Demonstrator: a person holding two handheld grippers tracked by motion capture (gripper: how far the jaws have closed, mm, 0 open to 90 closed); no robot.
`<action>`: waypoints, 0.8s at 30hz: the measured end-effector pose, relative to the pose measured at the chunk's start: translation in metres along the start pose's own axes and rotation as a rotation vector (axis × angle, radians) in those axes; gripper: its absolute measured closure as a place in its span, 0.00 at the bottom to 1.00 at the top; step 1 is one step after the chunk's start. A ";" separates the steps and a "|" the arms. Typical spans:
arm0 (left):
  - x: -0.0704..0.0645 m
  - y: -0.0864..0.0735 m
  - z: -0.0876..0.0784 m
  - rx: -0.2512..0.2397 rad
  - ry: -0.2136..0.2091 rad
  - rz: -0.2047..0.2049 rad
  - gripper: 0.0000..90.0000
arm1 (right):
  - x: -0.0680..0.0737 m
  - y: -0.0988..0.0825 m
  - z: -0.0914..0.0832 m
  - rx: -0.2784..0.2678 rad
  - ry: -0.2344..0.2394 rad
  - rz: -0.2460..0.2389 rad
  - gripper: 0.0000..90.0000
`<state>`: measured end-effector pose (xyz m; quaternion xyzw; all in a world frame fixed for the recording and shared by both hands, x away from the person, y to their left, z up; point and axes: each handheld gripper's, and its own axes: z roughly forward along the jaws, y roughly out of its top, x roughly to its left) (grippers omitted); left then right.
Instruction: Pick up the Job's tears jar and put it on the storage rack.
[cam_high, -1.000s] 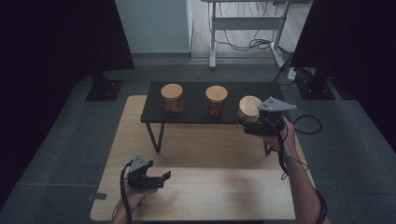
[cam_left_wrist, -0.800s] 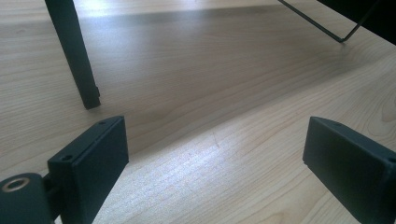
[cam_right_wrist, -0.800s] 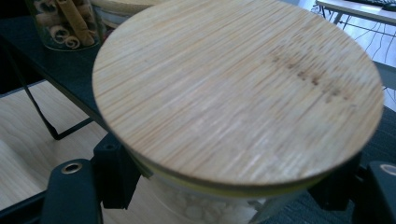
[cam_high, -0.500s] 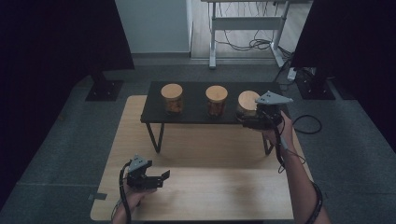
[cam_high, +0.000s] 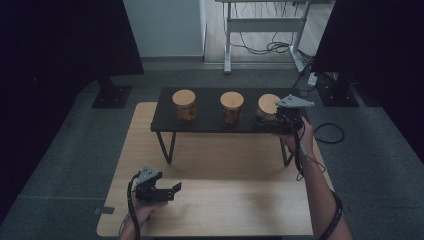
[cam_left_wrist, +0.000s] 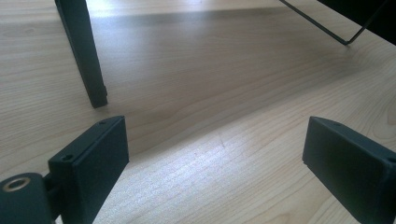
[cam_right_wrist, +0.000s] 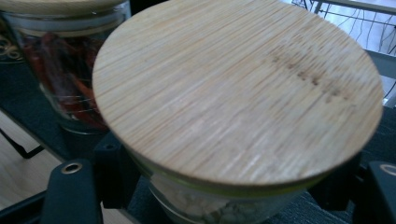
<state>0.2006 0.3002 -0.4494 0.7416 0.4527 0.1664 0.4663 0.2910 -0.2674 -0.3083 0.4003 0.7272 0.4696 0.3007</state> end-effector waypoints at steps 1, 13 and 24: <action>0.000 0.000 0.000 0.000 0.001 0.001 0.07 | 0.001 -0.001 0.001 -0.001 -0.004 0.002 0.28; -0.001 0.000 0.001 0.007 0.001 0.002 0.07 | 0.003 -0.002 0.006 0.002 -0.022 0.023 0.26; -0.001 0.000 0.001 0.008 0.001 0.002 0.07 | 0.002 -0.003 0.006 -0.001 -0.018 0.031 0.26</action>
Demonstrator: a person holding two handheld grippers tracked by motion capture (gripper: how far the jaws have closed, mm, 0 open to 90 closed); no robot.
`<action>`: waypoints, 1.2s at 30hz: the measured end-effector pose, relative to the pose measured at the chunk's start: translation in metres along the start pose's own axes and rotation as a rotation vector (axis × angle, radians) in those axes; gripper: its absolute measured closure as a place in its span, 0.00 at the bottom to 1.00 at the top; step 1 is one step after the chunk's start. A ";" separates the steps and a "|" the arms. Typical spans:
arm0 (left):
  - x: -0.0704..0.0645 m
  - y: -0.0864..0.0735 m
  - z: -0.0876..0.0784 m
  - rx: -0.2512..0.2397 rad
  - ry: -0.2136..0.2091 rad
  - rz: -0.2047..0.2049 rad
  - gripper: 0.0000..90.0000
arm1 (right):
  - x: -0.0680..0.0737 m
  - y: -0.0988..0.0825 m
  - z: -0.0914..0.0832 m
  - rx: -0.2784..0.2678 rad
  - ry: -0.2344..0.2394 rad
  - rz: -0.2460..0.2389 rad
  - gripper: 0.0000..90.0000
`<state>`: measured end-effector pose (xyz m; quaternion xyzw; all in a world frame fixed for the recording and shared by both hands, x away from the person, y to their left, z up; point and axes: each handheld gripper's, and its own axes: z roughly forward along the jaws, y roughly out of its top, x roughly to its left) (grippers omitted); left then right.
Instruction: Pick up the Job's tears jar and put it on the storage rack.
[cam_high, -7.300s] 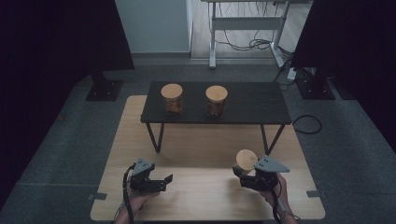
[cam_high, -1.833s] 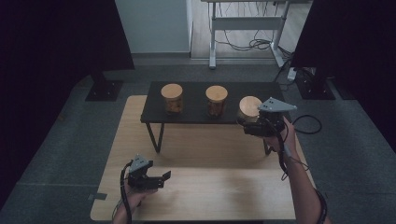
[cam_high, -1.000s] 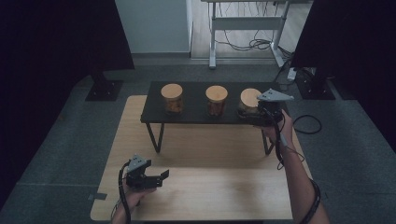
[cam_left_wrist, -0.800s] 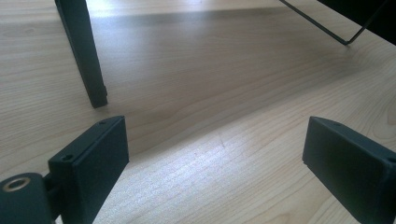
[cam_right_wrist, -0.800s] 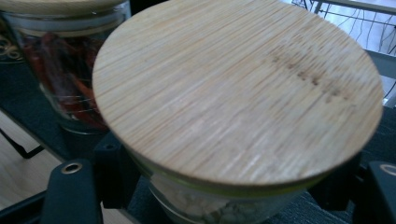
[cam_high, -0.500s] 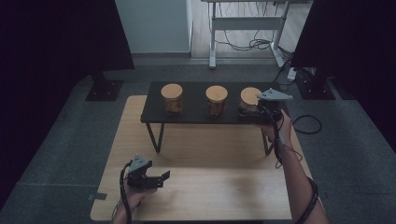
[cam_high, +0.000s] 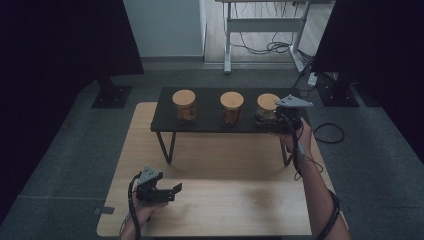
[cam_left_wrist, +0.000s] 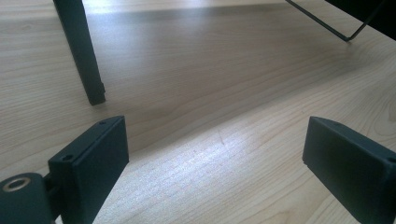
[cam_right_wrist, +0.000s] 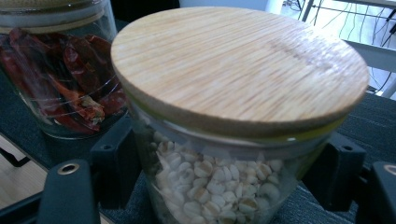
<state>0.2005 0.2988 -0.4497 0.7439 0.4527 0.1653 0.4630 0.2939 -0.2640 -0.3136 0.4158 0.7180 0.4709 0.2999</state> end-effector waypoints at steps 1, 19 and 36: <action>0.000 0.000 0.000 0.000 0.001 0.000 0.07 | -0.001 0.000 0.000 -0.002 0.002 0.004 0.25; 0.000 0.000 -0.001 -0.004 0.001 0.000 0.07 | 0.006 -0.012 -0.007 -0.016 -0.001 0.066 0.07; -0.002 0.000 0.000 -0.001 -0.001 0.006 0.07 | 0.020 -0.036 -0.030 -0.063 -0.005 0.071 0.04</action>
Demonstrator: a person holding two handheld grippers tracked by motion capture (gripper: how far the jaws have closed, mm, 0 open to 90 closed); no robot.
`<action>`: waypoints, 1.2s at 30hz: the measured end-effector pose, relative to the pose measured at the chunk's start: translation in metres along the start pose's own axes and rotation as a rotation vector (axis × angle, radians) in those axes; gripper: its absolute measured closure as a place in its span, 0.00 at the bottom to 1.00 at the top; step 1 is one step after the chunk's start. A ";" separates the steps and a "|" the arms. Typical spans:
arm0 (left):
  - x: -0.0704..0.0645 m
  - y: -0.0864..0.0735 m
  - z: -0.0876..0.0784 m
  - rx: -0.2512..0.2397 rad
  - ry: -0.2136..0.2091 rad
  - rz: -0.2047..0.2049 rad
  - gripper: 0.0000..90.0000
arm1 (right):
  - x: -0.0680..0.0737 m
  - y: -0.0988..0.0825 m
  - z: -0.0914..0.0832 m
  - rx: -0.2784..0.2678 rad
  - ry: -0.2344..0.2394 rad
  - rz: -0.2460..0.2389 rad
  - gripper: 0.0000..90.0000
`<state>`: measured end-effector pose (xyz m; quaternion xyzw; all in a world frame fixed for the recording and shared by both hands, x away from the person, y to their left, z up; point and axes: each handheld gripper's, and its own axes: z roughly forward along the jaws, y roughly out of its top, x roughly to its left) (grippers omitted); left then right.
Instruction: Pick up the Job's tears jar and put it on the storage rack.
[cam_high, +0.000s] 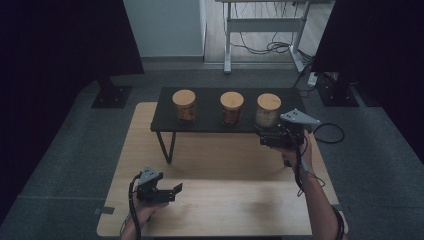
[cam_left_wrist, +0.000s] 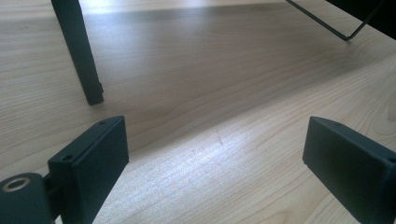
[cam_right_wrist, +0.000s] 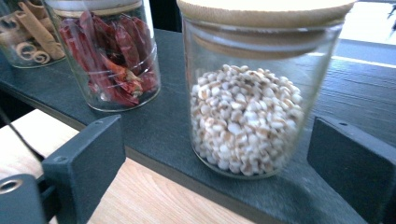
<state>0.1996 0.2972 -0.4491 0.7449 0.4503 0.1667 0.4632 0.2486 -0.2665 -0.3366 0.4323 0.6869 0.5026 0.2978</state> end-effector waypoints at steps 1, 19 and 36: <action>0.000 0.000 0.000 0.000 0.000 0.000 0.07 | 0.001 -0.003 -0.002 -0.007 -0.003 0.005 0.03; 0.000 0.000 -0.002 -0.003 0.001 -0.003 0.07 | 0.031 -0.073 -0.021 -0.044 0.055 0.048 0.02; -0.001 0.000 -0.001 0.003 -0.010 -0.006 0.07 | 0.042 -0.130 -0.028 0.008 0.064 0.110 0.01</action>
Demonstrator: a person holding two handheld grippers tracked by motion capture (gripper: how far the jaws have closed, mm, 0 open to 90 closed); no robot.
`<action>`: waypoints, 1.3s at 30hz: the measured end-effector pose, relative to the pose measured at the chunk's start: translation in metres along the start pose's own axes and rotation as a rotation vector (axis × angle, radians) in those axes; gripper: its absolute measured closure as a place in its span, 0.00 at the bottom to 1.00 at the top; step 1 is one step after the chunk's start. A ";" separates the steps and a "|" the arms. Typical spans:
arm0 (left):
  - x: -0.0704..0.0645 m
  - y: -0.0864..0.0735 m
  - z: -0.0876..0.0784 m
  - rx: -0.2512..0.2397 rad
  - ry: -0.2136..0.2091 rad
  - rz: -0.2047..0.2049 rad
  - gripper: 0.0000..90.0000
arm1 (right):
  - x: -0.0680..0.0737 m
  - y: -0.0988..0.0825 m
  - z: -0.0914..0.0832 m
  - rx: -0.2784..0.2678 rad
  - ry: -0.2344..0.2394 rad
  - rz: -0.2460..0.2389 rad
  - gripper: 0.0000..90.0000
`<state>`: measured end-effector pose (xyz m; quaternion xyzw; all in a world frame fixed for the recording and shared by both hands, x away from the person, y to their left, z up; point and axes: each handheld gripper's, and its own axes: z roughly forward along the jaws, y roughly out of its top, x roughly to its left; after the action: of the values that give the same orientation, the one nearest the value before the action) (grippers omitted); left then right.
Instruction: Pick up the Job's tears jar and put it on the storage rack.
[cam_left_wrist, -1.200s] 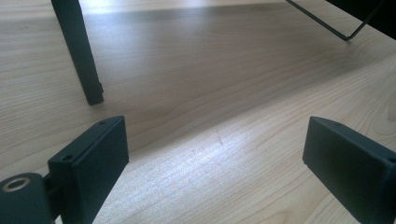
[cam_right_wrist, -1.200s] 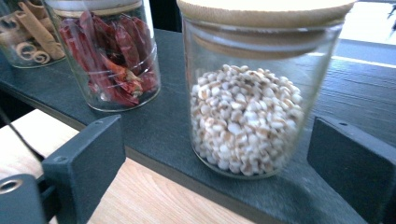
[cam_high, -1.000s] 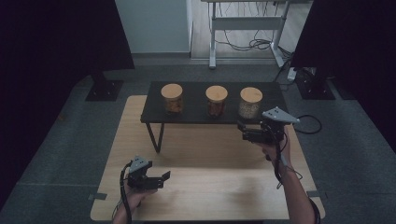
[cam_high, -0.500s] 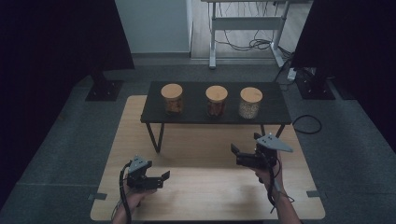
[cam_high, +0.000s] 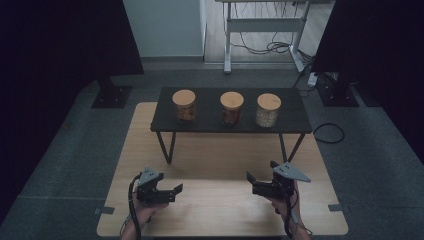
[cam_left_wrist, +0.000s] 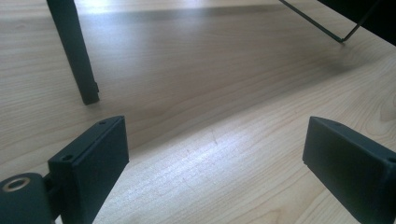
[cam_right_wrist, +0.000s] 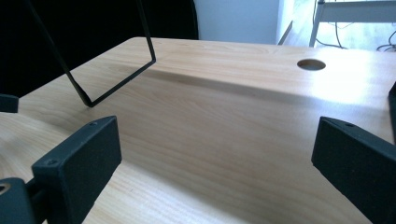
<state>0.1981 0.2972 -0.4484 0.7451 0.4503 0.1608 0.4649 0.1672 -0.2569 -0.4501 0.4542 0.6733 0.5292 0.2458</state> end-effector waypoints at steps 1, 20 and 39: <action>0.000 0.000 0.001 0.004 -0.004 0.001 0.07 | 0.000 -0.002 0.000 0.004 0.005 0.004 0.01; -0.003 0.001 -0.001 0.003 -0.005 0.016 0.07 | 0.005 -0.018 0.014 0.084 0.030 -0.020 0.01; -0.006 0.001 -0.005 -0.007 -0.004 0.025 0.07 | 0.011 -0.021 0.024 0.127 0.049 -0.042 0.01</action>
<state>0.1921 0.2952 -0.4439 0.7494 0.4396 0.1665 0.4664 0.1741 -0.2364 -0.4757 0.4414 0.7207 0.4912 0.2109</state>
